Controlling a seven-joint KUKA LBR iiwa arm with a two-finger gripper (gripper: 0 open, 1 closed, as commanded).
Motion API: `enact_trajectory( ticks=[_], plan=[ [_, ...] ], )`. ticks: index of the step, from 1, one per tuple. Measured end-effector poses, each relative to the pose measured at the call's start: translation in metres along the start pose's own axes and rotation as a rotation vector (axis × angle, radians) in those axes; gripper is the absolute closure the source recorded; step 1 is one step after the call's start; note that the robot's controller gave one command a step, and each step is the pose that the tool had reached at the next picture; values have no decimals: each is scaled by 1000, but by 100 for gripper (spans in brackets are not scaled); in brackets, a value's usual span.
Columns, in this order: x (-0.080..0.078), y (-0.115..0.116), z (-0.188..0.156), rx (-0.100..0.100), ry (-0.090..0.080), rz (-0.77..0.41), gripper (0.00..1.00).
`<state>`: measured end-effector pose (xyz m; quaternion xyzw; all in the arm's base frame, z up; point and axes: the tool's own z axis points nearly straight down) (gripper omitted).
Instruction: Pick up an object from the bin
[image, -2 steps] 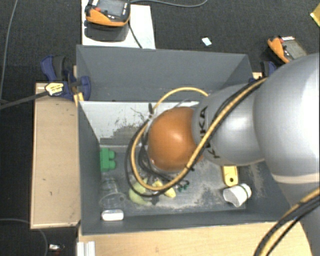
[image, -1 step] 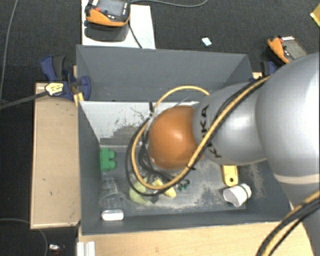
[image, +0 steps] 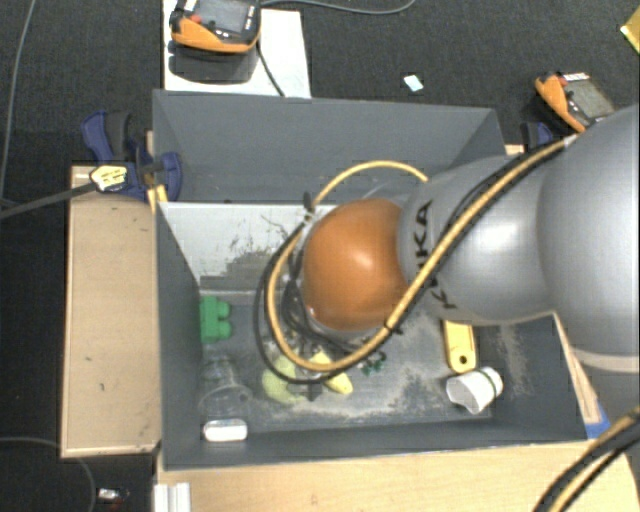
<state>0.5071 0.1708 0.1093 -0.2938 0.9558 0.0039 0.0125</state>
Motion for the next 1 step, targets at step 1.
enact_trajectory(
  ticks=[1],
  plan=[
    [-1, 0, -16, 1, -3, 1, 100]
  ],
)
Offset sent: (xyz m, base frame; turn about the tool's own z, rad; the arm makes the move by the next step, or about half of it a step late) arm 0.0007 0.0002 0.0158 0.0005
